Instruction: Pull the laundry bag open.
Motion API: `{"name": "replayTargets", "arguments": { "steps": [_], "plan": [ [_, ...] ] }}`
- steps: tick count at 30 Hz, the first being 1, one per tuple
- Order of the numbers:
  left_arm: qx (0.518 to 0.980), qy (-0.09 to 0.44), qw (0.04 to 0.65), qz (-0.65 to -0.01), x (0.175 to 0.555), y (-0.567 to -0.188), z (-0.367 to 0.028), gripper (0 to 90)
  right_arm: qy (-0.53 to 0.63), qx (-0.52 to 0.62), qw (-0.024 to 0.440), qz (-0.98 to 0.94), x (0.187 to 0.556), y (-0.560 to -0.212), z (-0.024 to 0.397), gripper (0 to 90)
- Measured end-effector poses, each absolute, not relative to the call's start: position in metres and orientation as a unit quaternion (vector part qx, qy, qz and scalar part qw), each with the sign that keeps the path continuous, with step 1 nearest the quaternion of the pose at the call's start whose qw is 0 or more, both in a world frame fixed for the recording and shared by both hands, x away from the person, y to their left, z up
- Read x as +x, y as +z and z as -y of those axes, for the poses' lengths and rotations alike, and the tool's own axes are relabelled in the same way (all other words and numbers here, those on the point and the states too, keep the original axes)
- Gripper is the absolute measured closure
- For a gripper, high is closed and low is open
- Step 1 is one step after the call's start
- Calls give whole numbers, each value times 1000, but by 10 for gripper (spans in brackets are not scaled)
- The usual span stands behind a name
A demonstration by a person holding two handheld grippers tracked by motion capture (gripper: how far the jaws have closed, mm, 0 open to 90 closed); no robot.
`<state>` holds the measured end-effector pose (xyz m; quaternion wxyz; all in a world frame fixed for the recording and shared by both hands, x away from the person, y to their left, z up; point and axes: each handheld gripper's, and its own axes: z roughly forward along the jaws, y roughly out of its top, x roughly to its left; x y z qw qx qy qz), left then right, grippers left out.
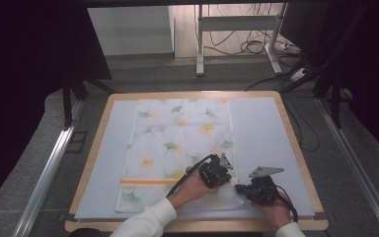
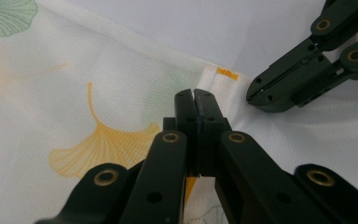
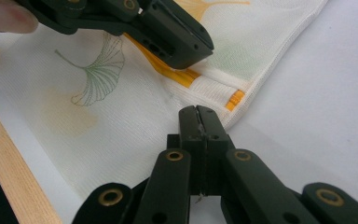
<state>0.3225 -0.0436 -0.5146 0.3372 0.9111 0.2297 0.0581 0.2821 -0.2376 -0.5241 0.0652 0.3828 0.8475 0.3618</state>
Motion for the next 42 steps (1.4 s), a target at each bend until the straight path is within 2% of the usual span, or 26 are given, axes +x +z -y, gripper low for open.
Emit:
{"name": "replayTargets", "arguments": {
  "steps": [21,26,35,42],
  "plan": [
    [913,66,330,-231,323,-517,47,900,361,382,64,-848,282,-524,238,896],
    [918,95,319,-217,317,-516,48,900,364,383,62,-847,283,-525,239,896],
    [916,77,324,-222,320,-517,43,900,367,397,44,-840,287,-524,240,895],
    [913,78,330,-227,320,-519,44,900,380,411,55,-827,299,-518,236,895]
  ]
}}
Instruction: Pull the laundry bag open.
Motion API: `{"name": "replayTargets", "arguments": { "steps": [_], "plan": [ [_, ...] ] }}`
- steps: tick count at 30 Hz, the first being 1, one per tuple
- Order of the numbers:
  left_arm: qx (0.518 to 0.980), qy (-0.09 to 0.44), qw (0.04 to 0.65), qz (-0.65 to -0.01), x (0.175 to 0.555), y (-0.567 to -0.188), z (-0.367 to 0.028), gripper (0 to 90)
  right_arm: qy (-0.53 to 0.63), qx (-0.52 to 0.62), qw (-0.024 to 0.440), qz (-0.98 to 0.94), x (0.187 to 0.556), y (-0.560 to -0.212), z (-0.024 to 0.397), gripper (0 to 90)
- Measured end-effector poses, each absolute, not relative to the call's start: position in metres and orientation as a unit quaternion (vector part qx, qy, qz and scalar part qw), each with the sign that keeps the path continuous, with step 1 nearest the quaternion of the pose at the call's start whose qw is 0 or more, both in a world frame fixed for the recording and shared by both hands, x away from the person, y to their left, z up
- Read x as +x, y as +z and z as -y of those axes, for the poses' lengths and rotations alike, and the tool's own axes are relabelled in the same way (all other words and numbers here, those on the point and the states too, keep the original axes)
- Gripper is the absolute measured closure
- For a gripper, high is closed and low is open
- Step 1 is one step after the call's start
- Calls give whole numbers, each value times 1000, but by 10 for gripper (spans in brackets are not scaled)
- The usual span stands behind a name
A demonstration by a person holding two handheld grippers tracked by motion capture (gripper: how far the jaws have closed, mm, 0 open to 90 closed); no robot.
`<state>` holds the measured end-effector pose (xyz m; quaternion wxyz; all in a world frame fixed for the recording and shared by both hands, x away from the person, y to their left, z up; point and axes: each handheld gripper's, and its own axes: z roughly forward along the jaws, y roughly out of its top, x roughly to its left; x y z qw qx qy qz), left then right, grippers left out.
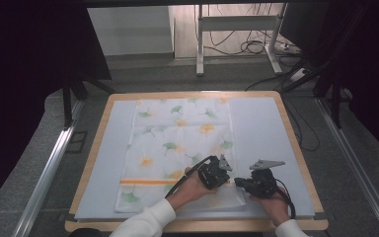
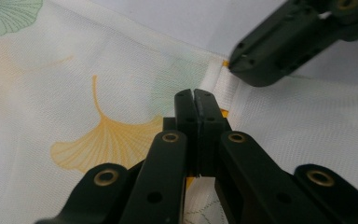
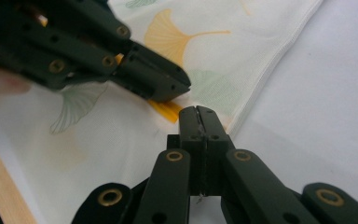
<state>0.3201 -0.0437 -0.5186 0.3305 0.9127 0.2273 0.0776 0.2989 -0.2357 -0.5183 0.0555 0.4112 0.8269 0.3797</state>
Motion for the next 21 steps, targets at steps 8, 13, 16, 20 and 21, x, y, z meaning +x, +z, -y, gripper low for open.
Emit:
{"name": "replayTargets", "arguments": {
  "steps": [8,13,16,20,21],
  "plan": [
    [914,84,327,-223,318,-518,43,900,368,428,28,-825,311,-523,231,895],
    [917,98,319,-218,315,-518,43,900,371,430,20,-823,312,-524,232,897],
    [917,95,320,-219,316,-517,40,900,372,431,17,-822,312,-525,233,897],
    [918,92,317,-222,317,-517,34,900,372,430,18,-822,312,-525,233,897],
    [917,90,317,-225,317,-517,32,900,373,429,18,-822,312,-525,233,897]
  ]
}}
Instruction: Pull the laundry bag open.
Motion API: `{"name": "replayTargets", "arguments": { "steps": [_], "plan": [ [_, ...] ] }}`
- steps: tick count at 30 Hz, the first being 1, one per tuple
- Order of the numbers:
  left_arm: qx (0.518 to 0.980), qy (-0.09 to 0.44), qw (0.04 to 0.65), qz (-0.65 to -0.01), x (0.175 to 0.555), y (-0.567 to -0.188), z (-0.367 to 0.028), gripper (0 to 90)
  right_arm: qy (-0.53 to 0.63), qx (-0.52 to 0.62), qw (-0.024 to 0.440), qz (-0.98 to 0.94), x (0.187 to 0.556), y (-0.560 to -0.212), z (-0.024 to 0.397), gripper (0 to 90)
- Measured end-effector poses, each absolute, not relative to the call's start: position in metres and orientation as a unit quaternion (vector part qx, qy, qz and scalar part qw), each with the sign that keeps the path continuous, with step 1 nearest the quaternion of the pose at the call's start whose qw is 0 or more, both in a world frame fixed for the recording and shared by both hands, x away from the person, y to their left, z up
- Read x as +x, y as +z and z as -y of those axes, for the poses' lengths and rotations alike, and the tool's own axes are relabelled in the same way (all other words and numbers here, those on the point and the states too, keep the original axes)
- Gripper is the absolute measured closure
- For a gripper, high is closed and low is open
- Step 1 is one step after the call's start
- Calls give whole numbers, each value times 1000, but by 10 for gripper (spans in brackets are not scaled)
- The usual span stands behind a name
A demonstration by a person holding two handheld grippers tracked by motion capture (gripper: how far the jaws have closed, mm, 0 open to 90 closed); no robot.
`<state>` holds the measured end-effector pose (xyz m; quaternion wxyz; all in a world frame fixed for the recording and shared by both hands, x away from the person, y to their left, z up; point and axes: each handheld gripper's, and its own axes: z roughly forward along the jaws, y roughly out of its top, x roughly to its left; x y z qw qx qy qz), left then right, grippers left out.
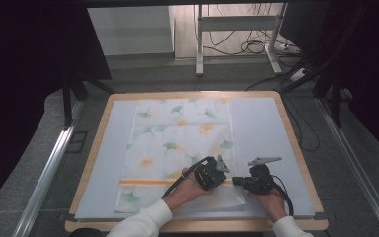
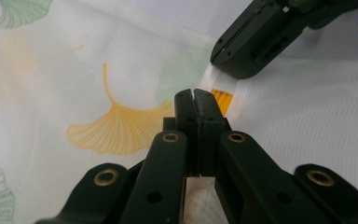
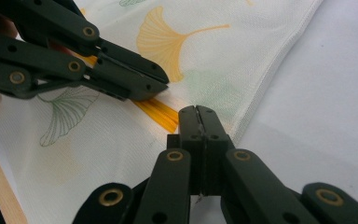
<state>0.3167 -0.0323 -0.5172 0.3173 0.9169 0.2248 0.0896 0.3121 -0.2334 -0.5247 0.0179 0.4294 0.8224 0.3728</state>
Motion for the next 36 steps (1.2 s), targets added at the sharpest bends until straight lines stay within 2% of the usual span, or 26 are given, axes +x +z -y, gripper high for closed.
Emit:
{"name": "replayTargets", "arguments": {
  "steps": [36],
  "plan": [
    [908,81,317,-263,311,-520,-35,900,374,422,22,-826,312,-525,233,897]
  ]
}}
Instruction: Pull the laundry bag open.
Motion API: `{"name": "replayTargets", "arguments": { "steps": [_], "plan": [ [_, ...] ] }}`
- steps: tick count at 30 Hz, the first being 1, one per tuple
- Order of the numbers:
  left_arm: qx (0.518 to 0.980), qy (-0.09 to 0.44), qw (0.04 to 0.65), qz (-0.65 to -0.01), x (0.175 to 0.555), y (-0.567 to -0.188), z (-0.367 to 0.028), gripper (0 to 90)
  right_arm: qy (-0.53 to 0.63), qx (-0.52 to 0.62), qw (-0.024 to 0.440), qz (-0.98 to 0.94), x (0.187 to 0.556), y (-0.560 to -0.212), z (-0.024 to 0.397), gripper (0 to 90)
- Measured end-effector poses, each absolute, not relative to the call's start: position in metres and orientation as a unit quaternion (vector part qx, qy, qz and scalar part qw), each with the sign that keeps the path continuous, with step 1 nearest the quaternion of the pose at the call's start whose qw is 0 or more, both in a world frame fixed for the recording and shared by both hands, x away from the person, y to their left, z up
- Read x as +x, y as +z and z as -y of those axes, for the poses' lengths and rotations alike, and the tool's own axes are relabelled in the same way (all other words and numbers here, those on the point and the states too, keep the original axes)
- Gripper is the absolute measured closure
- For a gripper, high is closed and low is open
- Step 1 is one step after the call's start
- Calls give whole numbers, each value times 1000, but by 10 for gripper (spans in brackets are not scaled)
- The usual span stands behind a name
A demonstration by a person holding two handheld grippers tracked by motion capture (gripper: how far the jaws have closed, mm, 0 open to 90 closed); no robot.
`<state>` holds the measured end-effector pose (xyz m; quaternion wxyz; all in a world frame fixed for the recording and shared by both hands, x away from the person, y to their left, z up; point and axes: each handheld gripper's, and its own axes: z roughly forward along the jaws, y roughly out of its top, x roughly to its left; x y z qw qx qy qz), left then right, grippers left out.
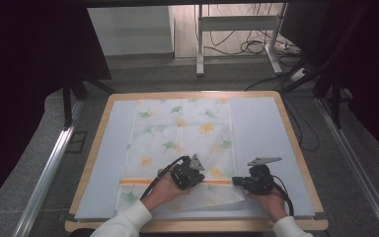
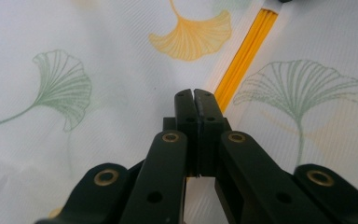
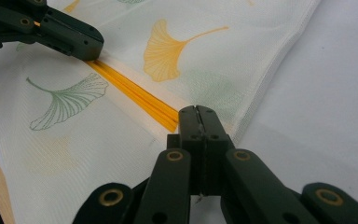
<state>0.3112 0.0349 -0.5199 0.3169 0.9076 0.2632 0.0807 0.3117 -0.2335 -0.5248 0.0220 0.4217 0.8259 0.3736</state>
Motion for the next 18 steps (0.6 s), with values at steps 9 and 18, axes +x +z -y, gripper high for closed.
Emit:
{"name": "replayTargets", "arguments": {
  "steps": [9,18],
  "plan": [
    [905,80,316,-272,310,-520,-41,900,373,421,23,-827,311,-525,233,897],
    [905,77,315,-277,310,-520,-47,900,374,421,23,-826,311,-525,234,897]
  ]
}}
